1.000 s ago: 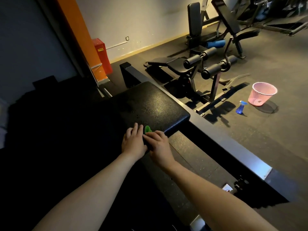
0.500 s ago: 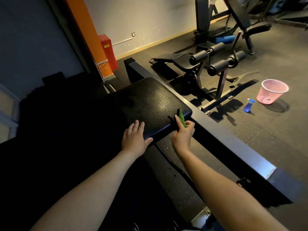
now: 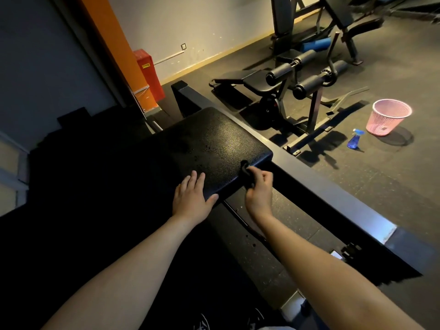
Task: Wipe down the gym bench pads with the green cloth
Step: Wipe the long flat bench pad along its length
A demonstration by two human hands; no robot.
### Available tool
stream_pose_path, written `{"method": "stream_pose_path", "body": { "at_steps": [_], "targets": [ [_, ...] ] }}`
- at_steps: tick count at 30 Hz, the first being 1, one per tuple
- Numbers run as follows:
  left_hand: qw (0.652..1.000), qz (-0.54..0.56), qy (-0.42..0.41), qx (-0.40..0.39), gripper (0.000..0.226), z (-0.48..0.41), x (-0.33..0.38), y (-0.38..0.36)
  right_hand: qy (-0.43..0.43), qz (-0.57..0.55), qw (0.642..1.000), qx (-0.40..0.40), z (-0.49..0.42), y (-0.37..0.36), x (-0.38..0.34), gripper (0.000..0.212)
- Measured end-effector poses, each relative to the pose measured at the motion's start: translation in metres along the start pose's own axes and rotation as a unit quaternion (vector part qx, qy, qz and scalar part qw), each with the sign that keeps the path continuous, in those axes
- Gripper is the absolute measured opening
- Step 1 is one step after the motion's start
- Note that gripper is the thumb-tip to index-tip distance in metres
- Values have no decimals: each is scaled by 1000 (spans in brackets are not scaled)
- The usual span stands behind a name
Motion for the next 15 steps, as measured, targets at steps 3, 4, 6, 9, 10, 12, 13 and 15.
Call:
{"method": "stream_pose_path", "body": {
  "at_steps": [3,4,6,9,10,12,13,15],
  "targets": [
    [1000,0,-5,4,81,0,0,0,-121,-40,991,41,-29,14,9,51],
    [1000,2,-7,6,81,1,0,0,-150,-55,986,42,-34,14,7,51],
    [1000,3,-19,13,81,0,-1,0,-170,-63,982,41,-32,6,-3,51],
    [999,8,-35,10,82,-1,-4,2,-169,-55,984,31,-1,-20,-19,53],
    [999,9,-44,4,82,-2,-6,3,-168,-58,984,31,11,-28,-23,54],
    [998,15,-65,-19,84,-3,-11,6,-166,-65,983,38,32,-41,-29,53],
    [996,16,-80,-33,85,-3,-18,10,-163,-65,984,44,43,-47,-37,52],
    [993,15,-103,-65,87,-5,-21,13,-161,-59,985,34,58,-56,-43,50]
  ]
}}
Point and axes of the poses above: each hand's wrist, its own z-axis away from the middle knuckle, its own y-axis out of the back of the hand, x = y × z, the point moved 4 cm from there along -z, towards the middle knuckle, and after that the axes turned 13 degrees about z, right-handed, at the moved point
